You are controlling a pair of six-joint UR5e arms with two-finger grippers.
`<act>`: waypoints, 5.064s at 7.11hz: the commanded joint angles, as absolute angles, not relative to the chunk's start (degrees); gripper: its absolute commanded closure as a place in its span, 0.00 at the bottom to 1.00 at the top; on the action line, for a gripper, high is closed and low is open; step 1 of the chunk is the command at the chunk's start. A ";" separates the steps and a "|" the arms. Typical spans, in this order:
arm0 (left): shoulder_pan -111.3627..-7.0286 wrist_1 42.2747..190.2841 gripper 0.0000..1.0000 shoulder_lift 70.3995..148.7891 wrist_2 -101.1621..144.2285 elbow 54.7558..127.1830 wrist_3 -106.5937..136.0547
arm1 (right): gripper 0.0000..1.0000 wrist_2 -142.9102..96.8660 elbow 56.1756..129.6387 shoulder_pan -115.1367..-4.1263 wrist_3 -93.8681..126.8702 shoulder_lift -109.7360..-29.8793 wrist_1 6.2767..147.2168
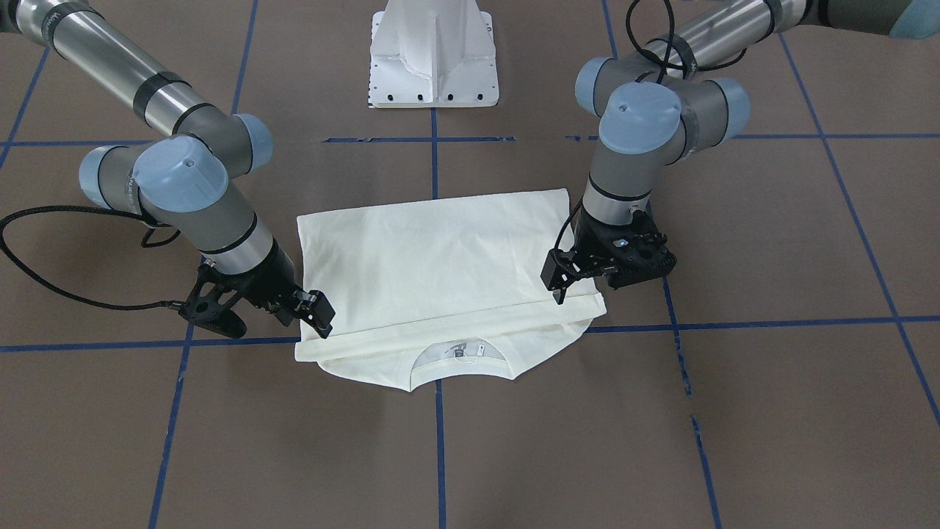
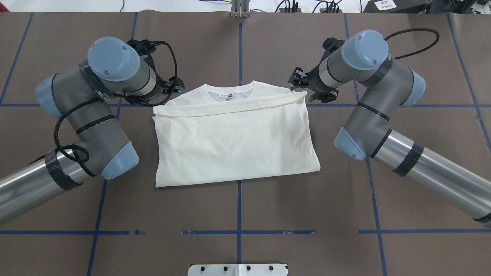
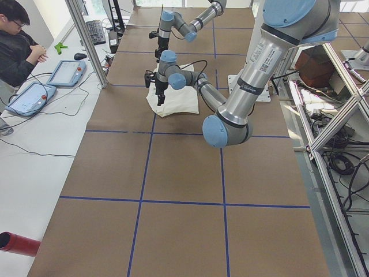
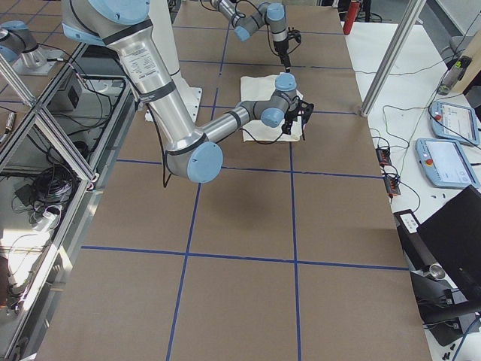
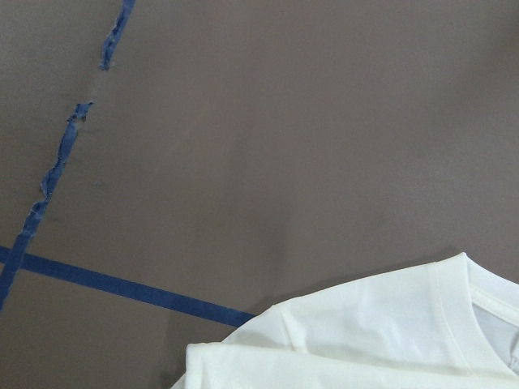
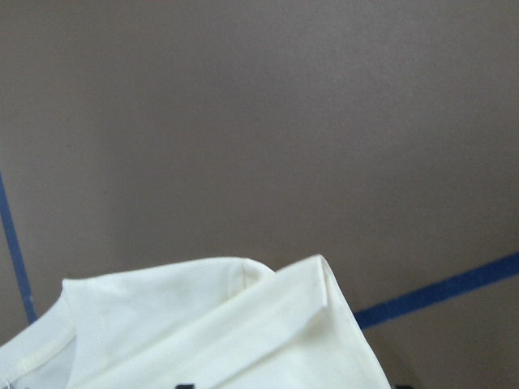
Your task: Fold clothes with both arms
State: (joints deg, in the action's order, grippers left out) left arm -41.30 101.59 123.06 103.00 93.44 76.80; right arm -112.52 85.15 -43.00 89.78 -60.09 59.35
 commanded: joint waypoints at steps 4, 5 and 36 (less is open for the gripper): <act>-41.04 101.34 0.00 122.78 103.01 96.06 77.34 | 0.00 -106.26 103.45 -30.33 90.18 -77.78 61.34; -41.04 101.34 0.00 122.78 103.01 96.06 77.34 | 0.04 -106.26 103.19 -29.71 90.18 -77.61 61.70; -19.16 101.34 0.75 116.19 103.45 102.92 103.18 | 0.00 -95.36 123.13 -22.06 97.29 -90.53 61.70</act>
State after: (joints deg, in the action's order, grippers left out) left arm -19.58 101.33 116.12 103.43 102.92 103.18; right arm -95.24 123.09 -21.99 97.29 -90.53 61.70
